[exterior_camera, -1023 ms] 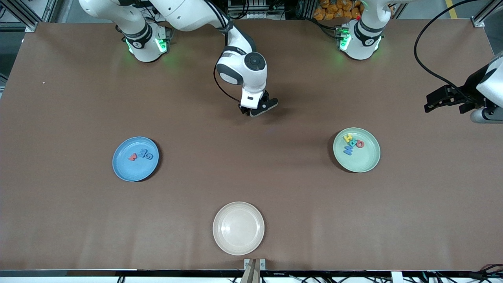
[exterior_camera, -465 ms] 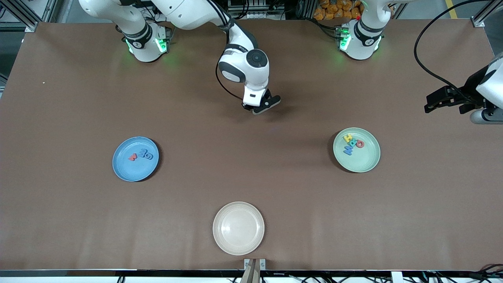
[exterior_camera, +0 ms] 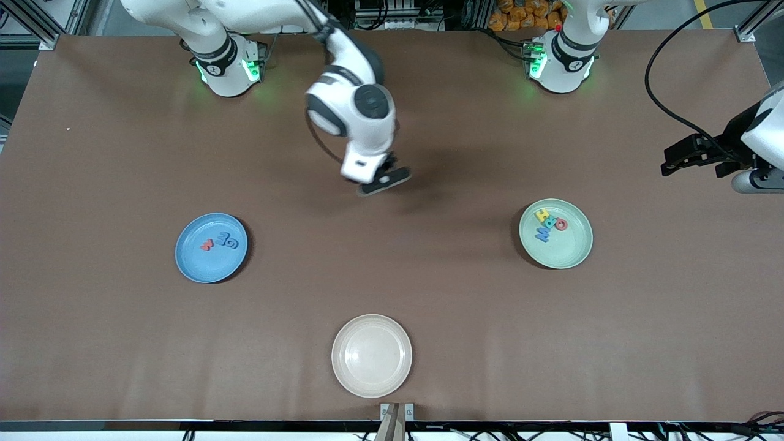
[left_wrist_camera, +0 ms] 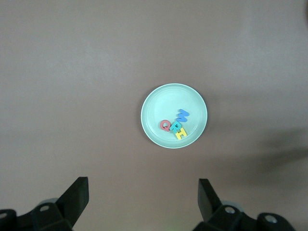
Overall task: Sort upper and lower case letters into plates
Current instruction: 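Carry the u to the blue plate and open the right gripper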
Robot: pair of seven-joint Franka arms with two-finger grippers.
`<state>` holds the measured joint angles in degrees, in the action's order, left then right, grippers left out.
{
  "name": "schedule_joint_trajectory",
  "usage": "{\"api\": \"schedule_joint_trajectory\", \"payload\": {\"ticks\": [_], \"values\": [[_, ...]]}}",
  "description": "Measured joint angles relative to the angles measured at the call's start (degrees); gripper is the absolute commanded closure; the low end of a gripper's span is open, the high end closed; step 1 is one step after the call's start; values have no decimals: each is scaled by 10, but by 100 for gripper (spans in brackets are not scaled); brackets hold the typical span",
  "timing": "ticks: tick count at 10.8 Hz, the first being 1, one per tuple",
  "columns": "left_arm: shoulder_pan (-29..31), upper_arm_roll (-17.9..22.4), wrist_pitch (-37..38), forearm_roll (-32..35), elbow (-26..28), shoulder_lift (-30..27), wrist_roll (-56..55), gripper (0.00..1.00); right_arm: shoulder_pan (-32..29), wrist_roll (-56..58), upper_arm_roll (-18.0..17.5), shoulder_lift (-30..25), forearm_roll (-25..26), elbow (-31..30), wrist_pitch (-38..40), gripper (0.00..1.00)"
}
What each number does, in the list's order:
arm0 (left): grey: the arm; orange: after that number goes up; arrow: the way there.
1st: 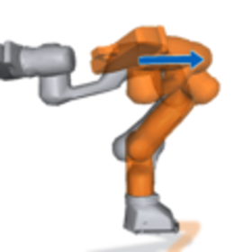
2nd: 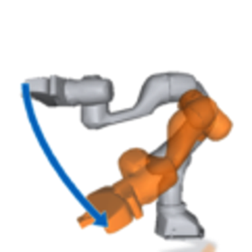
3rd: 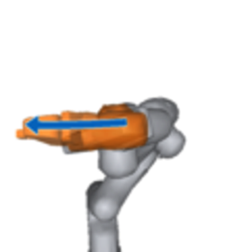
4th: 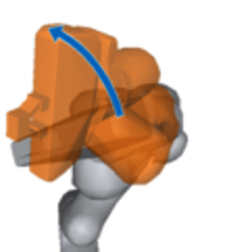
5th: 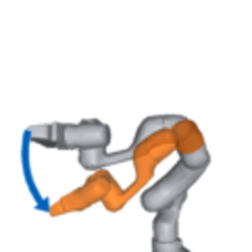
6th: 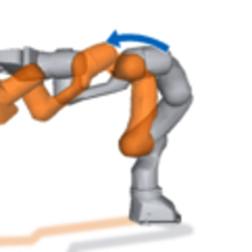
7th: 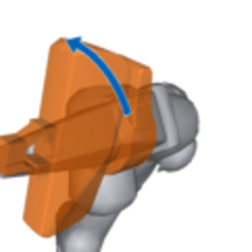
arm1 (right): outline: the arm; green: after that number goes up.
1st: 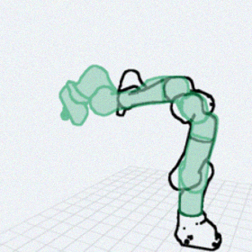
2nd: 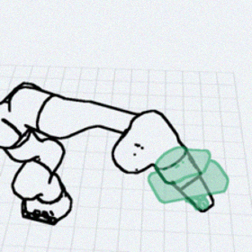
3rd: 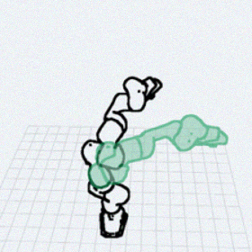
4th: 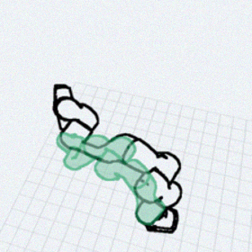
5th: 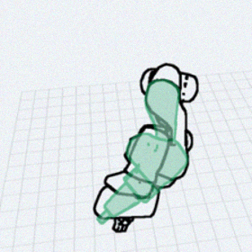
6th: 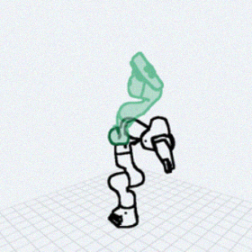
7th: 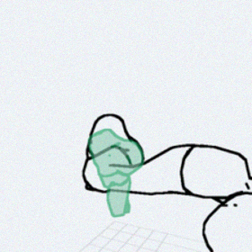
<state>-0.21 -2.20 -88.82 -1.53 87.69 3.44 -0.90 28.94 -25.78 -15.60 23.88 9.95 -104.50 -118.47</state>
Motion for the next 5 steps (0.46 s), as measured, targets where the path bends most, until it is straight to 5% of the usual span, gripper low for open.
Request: {"api": "schedule_joint_trajectory", "payload": {"ticks": [5], "values": [[1, 0, 0, 0, 0, 0, 0, 0, -181, 134, 69, -22, -3, -15, 49, 100]]}}
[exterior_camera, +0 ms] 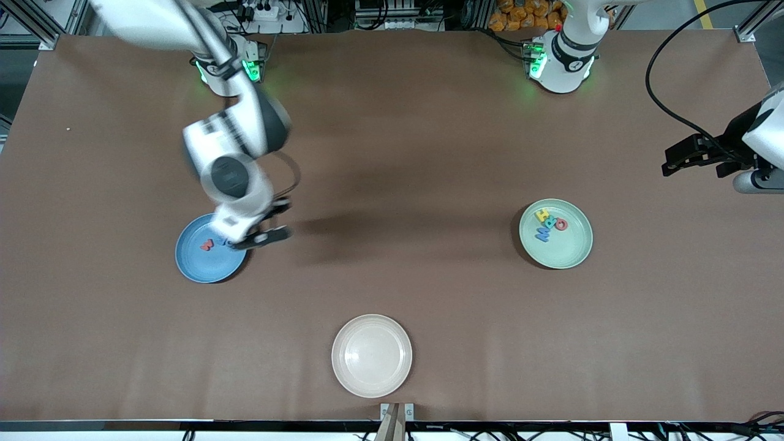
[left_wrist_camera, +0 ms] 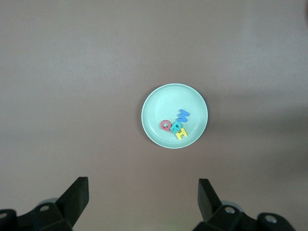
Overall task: Sort upper and lower case letters into plates
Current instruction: 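Carry the u to the blue plate and open the right gripper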
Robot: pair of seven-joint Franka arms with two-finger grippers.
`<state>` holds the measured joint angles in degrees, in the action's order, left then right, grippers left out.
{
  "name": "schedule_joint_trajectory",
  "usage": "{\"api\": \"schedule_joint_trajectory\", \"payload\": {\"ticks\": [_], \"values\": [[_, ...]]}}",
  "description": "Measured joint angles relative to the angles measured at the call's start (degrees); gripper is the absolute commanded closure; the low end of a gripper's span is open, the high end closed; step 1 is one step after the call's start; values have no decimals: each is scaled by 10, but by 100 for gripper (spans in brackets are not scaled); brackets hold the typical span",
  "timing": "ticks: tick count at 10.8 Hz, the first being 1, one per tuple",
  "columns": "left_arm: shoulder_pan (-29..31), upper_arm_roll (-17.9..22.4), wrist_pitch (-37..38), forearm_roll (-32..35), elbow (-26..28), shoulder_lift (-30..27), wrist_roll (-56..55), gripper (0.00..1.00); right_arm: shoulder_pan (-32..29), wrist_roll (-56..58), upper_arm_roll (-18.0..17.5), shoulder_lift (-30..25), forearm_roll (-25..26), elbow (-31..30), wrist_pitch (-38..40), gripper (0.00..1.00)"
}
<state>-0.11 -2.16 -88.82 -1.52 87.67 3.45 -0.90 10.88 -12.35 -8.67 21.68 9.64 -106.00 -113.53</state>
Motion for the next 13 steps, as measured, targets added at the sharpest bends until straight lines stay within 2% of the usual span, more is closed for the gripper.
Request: {"api": "schedule_joint_trajectory", "payload": {"ticks": [3, 4, 5, 6, 7, 8, 10, 13], "values": [[0, 0, 0, 0, 0, 0, 0, 0, -46, 17, 44, 31, -7, -5, -50, 100], [0, 0, 0, 0, 0, 0, 0, 0, -46, 17, 59, 42, -12, -5, -70, 93], [0, 0, 0, 0, 0, 0, 0, 0, -46, 20, 70, 49, -15, -4, -86, 77], [0, 0, 0, 0, 0, 0, 0, 0, -46, 31, 82, 52, -19, -2, -95, 54], [0, 0, 0, 0, 0, 0, 0, 0, -47, 40, 93, 53, -28, 1, -98, 16], [0, 0, 0, 0, 0, 0, 0, 0, -47, 44, 103, 53, -47, 5, -100, 0], [0, 0, -1, 0, 0, 0, 0, 0, -50, 50, 110, 51, -88, 16, -103, 0], [0, 0, -2, 0, 0, 0, 0, 0, -50, 50, 111, 16, -96, 25, -100, 0]]}}
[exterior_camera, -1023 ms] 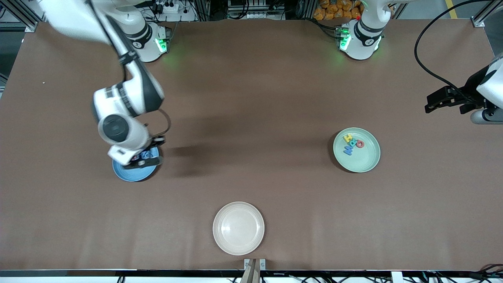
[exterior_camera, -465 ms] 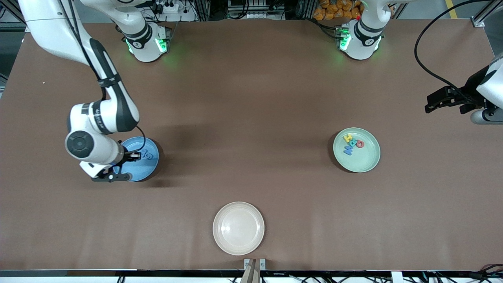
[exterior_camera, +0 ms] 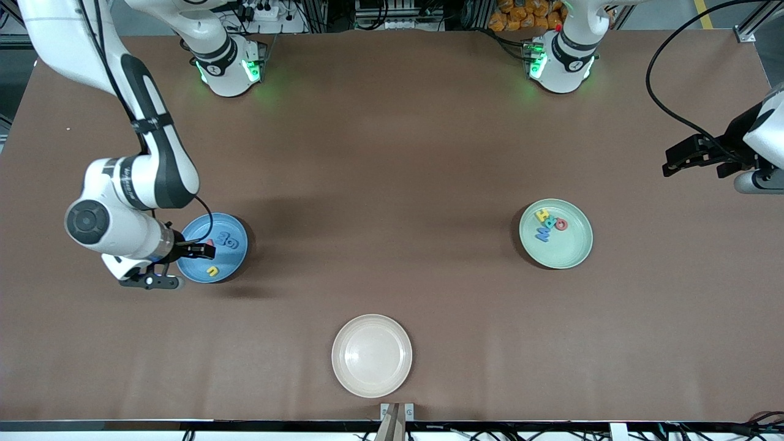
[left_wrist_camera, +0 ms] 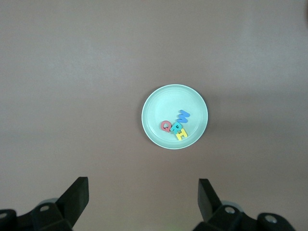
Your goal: Sort upper and lower case letters into plates
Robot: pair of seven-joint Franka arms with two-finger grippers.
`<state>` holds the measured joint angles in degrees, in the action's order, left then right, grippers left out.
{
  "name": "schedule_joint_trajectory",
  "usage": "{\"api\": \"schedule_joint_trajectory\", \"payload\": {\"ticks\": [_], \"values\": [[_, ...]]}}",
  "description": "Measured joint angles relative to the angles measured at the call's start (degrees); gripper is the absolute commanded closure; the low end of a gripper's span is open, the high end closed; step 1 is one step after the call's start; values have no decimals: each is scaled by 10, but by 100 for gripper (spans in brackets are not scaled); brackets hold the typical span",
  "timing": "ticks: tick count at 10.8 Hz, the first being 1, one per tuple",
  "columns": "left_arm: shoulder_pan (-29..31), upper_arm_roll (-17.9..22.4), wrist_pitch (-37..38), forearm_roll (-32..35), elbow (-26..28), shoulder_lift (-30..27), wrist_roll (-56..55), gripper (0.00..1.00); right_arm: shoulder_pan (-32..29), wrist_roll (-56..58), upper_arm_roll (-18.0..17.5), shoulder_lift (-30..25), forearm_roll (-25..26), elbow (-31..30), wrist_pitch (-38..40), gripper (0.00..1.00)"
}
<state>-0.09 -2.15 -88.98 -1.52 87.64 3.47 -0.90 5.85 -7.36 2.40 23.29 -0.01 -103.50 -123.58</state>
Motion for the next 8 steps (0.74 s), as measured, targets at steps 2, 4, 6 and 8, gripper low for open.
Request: {"api": "schedule_joint_trajectory", "payload": {"ticks": [2, 4, 6, 8], "values": [[0, 0, 0, 0, 0, 0, 0, 0, -1, 0, 0, -51, 0, 4, 37, 0], [0, 0, 0, 0, 0, 1, 0, 0, -9, 0, 2, -112, -1, 6, 77, 0], [0, 0, -1, 0, 0, 2, 0, 0, -13, 1, 2, -179, -1, 6, 117, 0], [0, 0, -1, 0, 0, 2, 0, 0, -15, 1, 2, -236, -1, 10, 159, 0]]}}
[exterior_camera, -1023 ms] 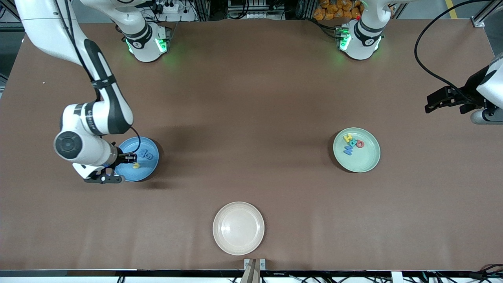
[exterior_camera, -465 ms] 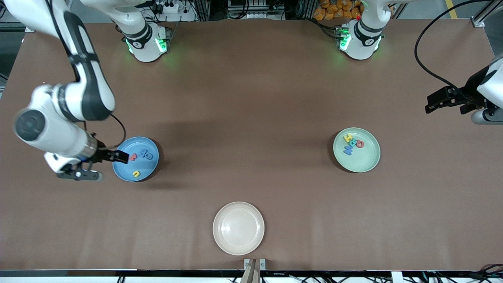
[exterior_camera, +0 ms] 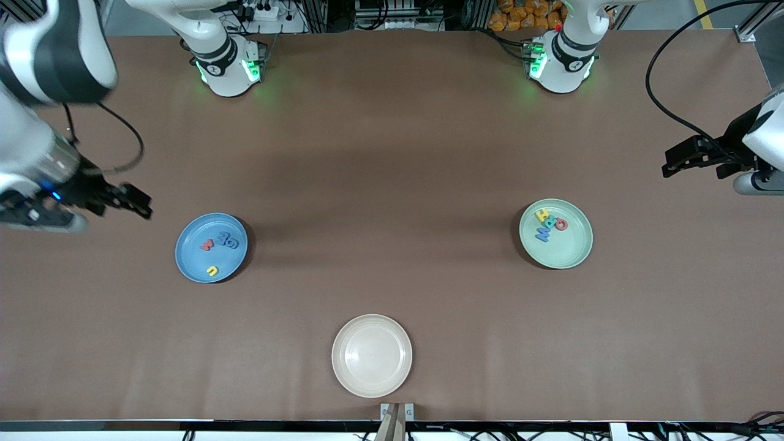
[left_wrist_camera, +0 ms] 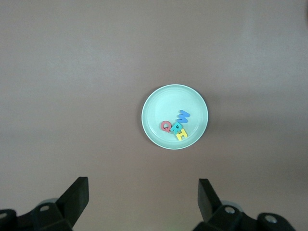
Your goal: Sort upper and lower case letters into plates
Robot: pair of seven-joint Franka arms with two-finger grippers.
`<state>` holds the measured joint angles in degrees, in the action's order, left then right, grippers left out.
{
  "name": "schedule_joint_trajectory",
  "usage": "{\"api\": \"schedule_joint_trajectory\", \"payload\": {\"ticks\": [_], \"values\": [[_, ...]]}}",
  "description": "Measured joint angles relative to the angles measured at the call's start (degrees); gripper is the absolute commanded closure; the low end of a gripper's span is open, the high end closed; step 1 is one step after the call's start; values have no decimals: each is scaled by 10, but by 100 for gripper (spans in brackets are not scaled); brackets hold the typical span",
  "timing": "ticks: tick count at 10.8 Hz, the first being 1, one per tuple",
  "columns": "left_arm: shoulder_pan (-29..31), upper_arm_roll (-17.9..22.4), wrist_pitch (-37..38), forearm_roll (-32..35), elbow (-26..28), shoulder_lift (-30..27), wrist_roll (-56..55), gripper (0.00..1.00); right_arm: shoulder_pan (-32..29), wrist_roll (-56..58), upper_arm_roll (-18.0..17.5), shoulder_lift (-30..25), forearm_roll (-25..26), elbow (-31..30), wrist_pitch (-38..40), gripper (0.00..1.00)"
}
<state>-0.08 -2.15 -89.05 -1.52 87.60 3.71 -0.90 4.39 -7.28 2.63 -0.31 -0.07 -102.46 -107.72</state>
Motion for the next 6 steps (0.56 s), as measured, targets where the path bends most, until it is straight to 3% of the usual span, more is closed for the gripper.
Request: {"api": "schedule_joint_trajectory", "payload": {"ticks": [2, 6], "values": [[0, 0, 0, 0, 0, 0, 0, 0, -4, 8, -1, -26, 0, 20, 48, 0], [1, 0, 0, 0, 0, 0, 0, 0, -35, 56, -7, -28, 0, 88, 115, 0]]}}
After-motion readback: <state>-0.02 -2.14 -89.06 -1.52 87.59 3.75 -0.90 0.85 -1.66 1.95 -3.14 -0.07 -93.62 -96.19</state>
